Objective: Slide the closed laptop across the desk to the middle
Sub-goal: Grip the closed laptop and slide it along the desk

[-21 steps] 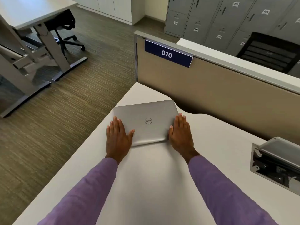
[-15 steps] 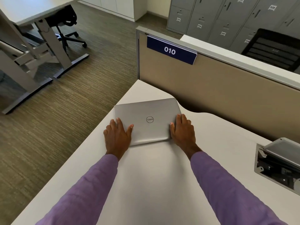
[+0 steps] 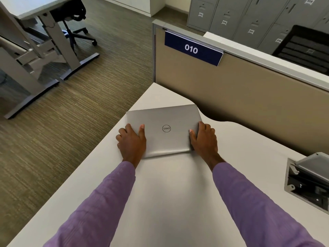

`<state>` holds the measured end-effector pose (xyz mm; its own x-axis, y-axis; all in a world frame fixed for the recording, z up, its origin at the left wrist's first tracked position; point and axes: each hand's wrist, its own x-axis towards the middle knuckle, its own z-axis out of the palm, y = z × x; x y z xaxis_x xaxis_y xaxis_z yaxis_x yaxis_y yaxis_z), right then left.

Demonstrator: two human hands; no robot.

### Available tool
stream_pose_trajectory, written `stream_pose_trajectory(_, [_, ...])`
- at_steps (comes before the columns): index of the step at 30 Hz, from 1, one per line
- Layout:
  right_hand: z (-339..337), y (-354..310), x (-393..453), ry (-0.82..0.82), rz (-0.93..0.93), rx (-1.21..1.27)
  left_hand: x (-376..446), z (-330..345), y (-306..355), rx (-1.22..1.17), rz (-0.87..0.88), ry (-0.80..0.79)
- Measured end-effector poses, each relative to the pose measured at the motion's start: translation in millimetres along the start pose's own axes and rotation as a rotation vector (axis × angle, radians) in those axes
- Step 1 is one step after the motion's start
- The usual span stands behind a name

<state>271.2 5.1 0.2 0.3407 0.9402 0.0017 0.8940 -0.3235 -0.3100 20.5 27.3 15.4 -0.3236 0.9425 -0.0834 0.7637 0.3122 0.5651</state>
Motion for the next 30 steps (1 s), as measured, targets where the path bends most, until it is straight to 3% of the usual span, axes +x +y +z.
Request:
stream_pose_trajectory(8, [6.6,-0.1,7.1,0.021,0.078,0.181,12.2,-9.8,-6.0,-0.368,-0.225,-0.095])
stream_pose_trajectory(21, [-3.0,5.9,15.3,-0.082,0.189,0.460,14.4,-17.2,-24.7,-0.483,-0.190,-0.117])
stream_pose_trajectory(30, [2.2,11.3,-0.5,-0.001,0.155,0.518,12.6,-18.8,-28.9,-0.432,-0.096,-0.150])
